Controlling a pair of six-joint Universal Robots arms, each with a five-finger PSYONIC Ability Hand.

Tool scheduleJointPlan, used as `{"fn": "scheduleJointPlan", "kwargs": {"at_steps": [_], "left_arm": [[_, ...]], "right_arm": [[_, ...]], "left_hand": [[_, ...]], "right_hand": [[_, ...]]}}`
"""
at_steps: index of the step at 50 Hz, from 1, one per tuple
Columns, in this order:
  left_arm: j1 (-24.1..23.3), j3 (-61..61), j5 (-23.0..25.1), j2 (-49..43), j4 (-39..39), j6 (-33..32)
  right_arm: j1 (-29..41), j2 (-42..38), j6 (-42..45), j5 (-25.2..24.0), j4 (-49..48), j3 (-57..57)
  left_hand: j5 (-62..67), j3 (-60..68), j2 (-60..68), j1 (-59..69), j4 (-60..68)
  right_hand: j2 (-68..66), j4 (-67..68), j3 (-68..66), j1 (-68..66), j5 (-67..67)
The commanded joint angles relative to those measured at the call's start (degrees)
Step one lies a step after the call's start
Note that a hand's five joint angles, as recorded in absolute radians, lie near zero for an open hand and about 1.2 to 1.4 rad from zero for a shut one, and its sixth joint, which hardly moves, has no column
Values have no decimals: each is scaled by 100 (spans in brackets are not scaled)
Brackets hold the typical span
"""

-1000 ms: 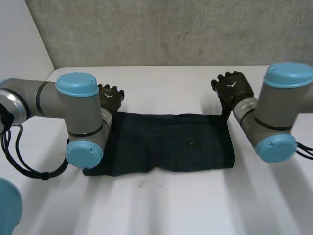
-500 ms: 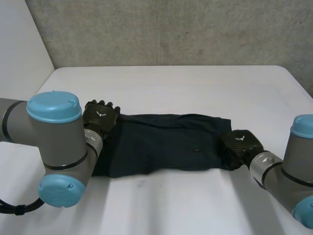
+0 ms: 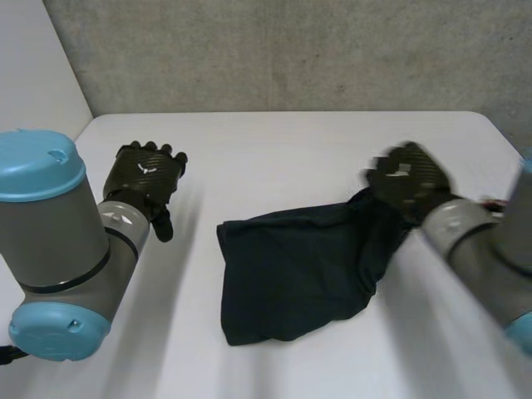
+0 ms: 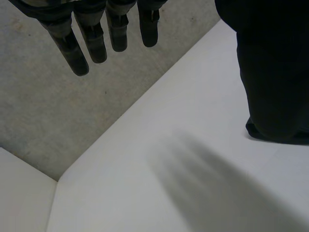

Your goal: Fold the shorts.

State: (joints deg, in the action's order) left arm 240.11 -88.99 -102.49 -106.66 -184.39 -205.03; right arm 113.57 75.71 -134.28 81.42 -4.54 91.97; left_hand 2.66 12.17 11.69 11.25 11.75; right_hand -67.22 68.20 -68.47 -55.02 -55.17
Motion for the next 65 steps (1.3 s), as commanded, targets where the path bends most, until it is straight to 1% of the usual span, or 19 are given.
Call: {"fn": "scheduleJointPlan", "kwargs": {"at_steps": [1,4,8,9,10,11,13,17,18,22,25,29,34,41,45,53,59,62,65], "left_arm": [[27,-66,-8,110,9,164],[27,-66,1,110,17,384],[27,-48,10,137,17,630],[27,-40,18,137,17,674],[36,-5,27,128,9,727],[36,22,45,137,9,745],[36,57,97,128,9,762],[9,215,343,128,0,797],[-17,276,465,128,-9,841],[-113,443,633,76,17,1165],[-245,523,651,5,96,1473],[-456,558,581,-346,544,1887],[-588,462,108,-645,1211,2299],[-834,286,-61,-1137,1327,2441],[-870,251,-70,-1427,1371,2441],[-922,233,-61,-1271,1423,2362],[-957,312,-70,-497,1669,2353],[-914,443,-70,47,1714,2344],[-817,715,-61,521,1722,2292]], "right_arm": [[2079,-882,674,-565,-117,-417],[2616,-1199,1228,-916,-91,-259],[2705,-1252,1405,-1206,-91,-92],[2705,-1235,1361,-1250,-108,-75],[2714,-1217,1196,-1303,-152,-48],[2705,-1182,1037,-1312,-170,-39],[2644,-1033,704,-1312,-213,-39],[1942,-252,-833,-1286,-433,-48],[1627,-41,-1611,-1269,-512,-65],[1011,75,-3326,-1198,-539,-214],[737,-3,-3989,-1154,-356,-364],[684,-546,-3905,-1154,276,-670],[701,-1444,-3500,-1110,1060,-1339],[701,-2410,-3376,-883,1509,-2042],[701,-2579,-3193,-602,1614,-2131],[701,-2387,-2612,-434,1676,-2008],[684,-1728,-2620,-460,1536,-1718],[631,-1271,-2690,-434,1150,-1578],[622,-814,-2901,-188,754,-1533]], "left_hand": [[-144,-95,-47,-2,-52],[-144,-95,-47,-2,-52],[-144,-95,-47,-2,-52],[-144,-95,-47,-2,-52],[-144,-95,-47,-2,-52],[-144,-95,-47,-2,-52],[-144,-95,-47,-2,-52],[-110,-61,-13,31,-19],[-110,-61,-13,31,-19],[-60,-11,37,82,32],[-59,-11,37,82,32],[-26,23,71,115,65],[-42,6,54,99,49],[-93,-44,4,48,-2],[-93,-44,4,48,-2],[-93,-44,4,48,-2],[-144,-95,-47,-2,-52],[-177,-128,-80,-36,-86],[-211,-162,-114,-69,-119]], "right_hand": [[-1278,1180,-1153,-2498,-1483],[-1278,1180,-1153,-2498,-1483],[-1150,1053,-1026,-2370,-1356],[150,-247,274,-1070,-55],[3194,-3291,3318,1974,2988],[4673,-4771,4797,3453,4468],[5722,-5820,5847,4502,5517],[5722,-5820,5847,4502,5517],[5722,-5820,5847,4502,5517],[5722,-5820,5847,4502,5517],[5722,-5820,5847,4502,5517],[5722,-5820,5847,4502,5517],[5722,-5820,5847,4502,5517],[5722,-5820,5847,4502,5517],[5722,-5820,5847,4502,5517],[5722,-5820,5847,4502,5517],[5722,-5820,5847,4502,5517],[5722,-5820,5847,4502,5517],[5722,-5820,5847,4502,5517]]}}
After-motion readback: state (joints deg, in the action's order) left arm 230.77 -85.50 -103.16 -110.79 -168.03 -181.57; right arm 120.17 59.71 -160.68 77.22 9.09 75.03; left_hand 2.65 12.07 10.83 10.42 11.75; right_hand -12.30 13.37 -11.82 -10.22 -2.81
